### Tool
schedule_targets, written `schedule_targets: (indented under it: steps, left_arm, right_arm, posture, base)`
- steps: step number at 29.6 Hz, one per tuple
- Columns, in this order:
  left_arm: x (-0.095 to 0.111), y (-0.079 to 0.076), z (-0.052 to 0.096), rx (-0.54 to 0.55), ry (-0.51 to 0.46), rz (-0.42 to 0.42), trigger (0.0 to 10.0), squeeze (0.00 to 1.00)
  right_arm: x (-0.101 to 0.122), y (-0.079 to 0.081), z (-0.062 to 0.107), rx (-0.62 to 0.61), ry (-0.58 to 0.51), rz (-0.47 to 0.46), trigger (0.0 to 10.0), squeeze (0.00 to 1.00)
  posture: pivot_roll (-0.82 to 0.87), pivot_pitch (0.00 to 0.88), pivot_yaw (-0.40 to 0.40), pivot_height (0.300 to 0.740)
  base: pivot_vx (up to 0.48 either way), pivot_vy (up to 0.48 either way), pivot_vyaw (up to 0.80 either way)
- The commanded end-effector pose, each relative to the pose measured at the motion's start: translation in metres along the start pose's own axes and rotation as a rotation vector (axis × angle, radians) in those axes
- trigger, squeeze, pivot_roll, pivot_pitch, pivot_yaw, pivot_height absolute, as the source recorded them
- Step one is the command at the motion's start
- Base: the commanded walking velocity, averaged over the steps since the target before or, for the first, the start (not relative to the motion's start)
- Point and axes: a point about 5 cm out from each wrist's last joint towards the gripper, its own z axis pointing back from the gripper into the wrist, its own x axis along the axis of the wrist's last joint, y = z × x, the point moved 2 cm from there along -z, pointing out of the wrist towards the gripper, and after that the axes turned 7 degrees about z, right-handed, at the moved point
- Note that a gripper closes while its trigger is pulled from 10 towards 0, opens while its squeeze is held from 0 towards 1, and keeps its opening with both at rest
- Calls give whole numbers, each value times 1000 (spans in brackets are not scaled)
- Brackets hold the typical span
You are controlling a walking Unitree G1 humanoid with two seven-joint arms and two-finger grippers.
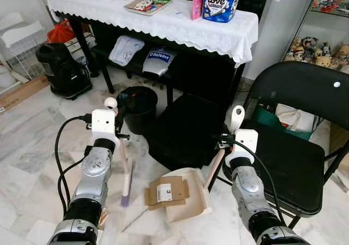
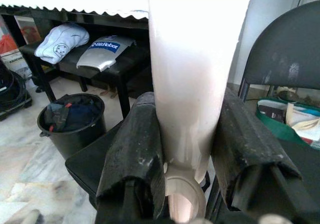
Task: Sweep floor
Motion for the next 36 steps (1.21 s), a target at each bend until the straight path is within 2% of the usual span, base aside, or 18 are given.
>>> schedule_targets:
  steps: [1, 6, 8, 10, 12, 13, 24, 32, 36]
  left_arm:
    - [-3, 2, 2, -2, 10, -38, 10000, 0]
    - [-8, -1, 5, -6, 31, -46, 10000, 0]
    - [-10, -1, 6, -4, 37, -43, 10000, 0]
    - [-11, -2, 6, -4, 38, -44, 10000, 0]
    - [-14, -3, 8, -3, 52, -40, 10000, 0]
    - [-15, -3, 8, -2, 54, -38, 10000, 0]
    - [-20, -10, 10, -12, 71, -22, 10000, 0]
    - [-46, -4, 23, 1, 196, -32, 10000, 0]
    - [-52, -1, 28, 11, 218, -29, 10000, 0]
  right_arm:
    - [2, -5, -2, -18, -8, 27, 10000, 0]
    - [-6, -5, 2, -6, 22, 79, 10000, 0]
    - [-17, -7, 6, -14, 87, 121, 10000, 0]
    - [-20, -7, 7, -18, 103, 123, 10000, 0]
    - [-38, -6, 16, -4, 203, 148, 10000, 0]
    - [-41, -6, 18, 0, 217, 157, 10000, 0]
    - [-69, -7, 34, -30, 398, 158, 10000, 0]
    - [-74, -6, 41, -27, 408, 122, 10000, 0]
    - [-74, -4, 43, -23, 399, 119, 10000, 0]
  posture:
    - [-15, 0, 44, 740]
    - [-21, 0, 44, 740]
    - [-23, 0, 43, 740]
    - [-23, 0, 43, 740]
    - [-30, 0, 46, 740]
    - [-30, 0, 46, 740]
    - [-44, 0, 47, 740]
    - [-43, 34, 42, 740]
    - [-47, 47, 43, 740]
  base:
    - [0, 0, 0]
    - [0, 0, 0]
    - [0, 0, 0]
    - [0, 0, 0]
    - [0, 0, 0]
    - [0, 0, 0]
    - [0, 0, 0]
    - [0, 0, 0]
    - [0, 0, 0]
